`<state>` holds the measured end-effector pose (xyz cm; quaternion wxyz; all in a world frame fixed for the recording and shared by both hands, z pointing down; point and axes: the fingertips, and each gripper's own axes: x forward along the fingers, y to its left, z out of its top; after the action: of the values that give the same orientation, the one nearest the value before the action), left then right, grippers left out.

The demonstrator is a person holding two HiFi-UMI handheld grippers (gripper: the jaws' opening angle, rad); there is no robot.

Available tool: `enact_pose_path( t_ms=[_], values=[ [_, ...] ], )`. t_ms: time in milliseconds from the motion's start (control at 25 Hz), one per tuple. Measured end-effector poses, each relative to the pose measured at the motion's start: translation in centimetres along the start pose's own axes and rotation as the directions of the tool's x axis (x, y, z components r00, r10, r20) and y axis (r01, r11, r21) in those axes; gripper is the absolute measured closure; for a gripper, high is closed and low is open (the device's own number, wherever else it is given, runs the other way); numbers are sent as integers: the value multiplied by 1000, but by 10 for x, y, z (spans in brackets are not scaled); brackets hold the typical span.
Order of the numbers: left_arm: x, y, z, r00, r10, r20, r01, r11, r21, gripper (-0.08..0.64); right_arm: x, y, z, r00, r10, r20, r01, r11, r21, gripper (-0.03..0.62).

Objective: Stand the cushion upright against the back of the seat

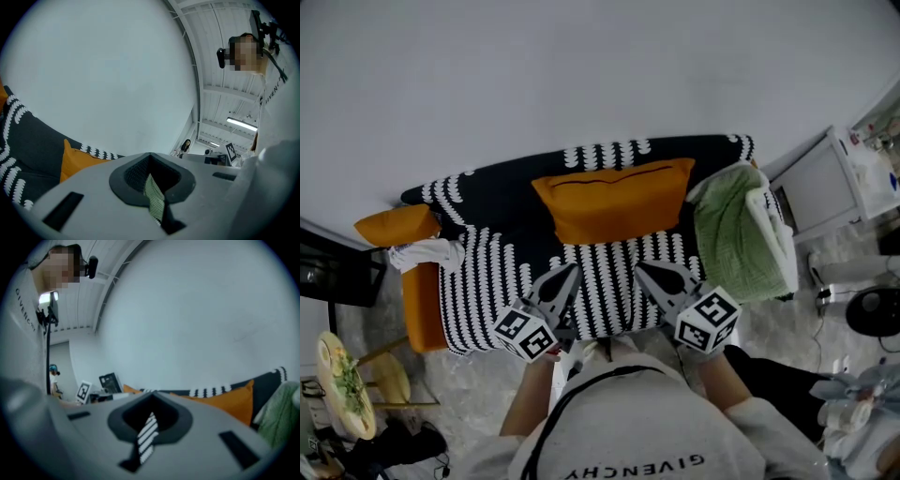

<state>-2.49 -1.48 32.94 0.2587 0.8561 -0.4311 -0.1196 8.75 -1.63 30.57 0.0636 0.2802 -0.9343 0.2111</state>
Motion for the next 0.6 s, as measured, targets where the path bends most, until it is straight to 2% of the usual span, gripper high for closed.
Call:
enact_pose_path(
  t_ms=[280,600],
  values=[
    [10,5,-1,1000,-5,-16,5,1000,-2,535,5,-17,6,1000,-23,4,23,1000,-21,575],
    [14,14,2,1000,8,-27,-8,1000,8,535,21,-22,13,1000,-5,10,5,999,-53,575]
  ],
)
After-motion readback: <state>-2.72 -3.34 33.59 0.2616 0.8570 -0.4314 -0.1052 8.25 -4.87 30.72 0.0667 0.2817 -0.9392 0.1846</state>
